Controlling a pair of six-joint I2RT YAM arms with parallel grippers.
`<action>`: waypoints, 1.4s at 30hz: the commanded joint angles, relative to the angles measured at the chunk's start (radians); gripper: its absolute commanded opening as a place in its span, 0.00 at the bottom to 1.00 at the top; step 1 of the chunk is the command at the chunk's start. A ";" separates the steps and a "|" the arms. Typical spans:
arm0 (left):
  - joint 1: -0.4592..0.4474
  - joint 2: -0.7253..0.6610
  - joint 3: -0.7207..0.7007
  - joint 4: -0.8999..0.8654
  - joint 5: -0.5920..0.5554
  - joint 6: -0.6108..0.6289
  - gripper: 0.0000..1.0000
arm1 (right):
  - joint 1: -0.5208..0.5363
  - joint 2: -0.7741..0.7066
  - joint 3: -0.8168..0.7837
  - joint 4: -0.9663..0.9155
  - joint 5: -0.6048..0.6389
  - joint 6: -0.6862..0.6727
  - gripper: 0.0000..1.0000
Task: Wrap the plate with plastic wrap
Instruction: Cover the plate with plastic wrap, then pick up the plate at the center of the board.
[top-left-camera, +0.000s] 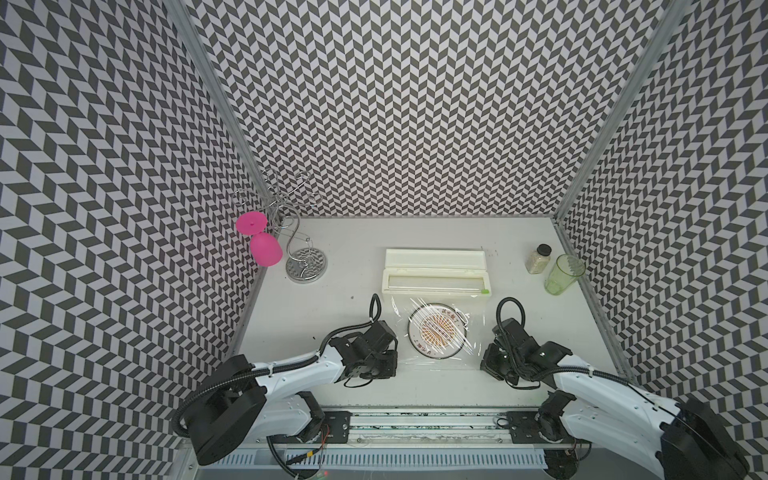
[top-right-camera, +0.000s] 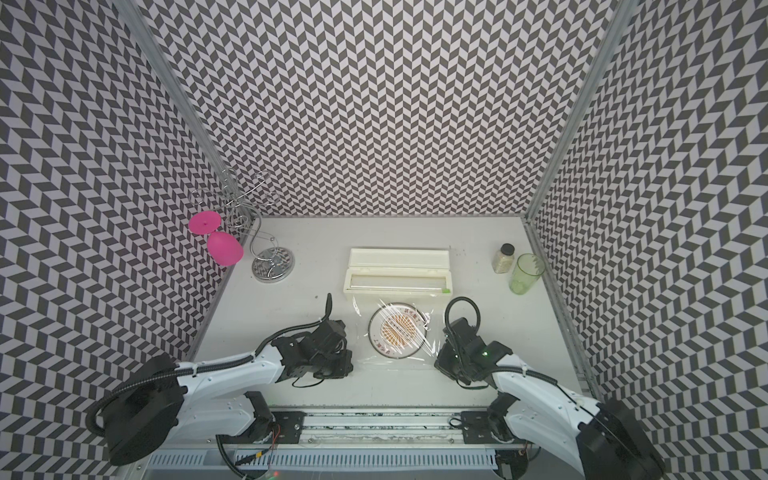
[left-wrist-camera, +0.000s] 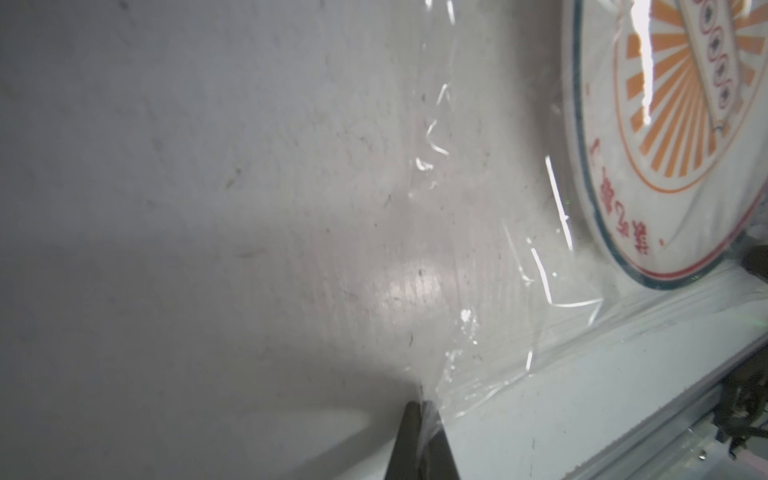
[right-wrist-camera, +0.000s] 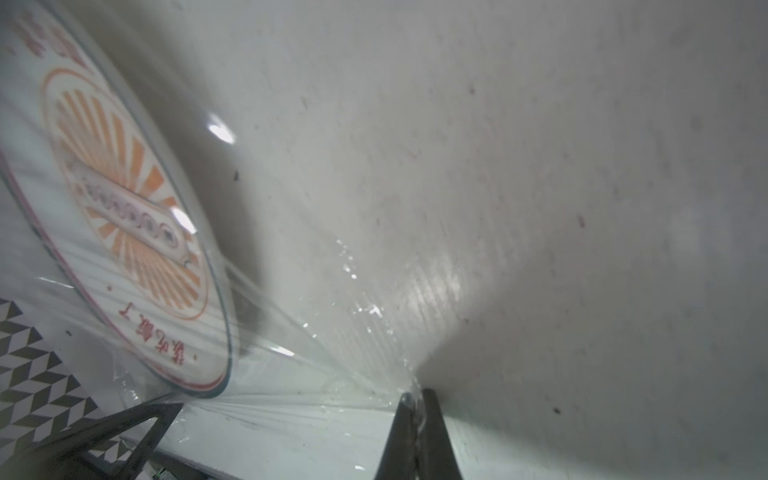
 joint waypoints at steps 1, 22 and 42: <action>0.009 0.073 0.017 -0.050 -0.144 0.038 0.00 | -0.002 0.098 -0.014 0.027 0.123 0.061 0.00; 0.167 0.384 0.124 0.134 -0.113 0.131 0.19 | -0.013 0.328 -0.007 0.301 0.181 0.061 0.00; 0.197 0.053 0.098 0.365 0.213 0.026 0.55 | -0.012 0.308 -0.040 0.348 0.161 0.048 0.00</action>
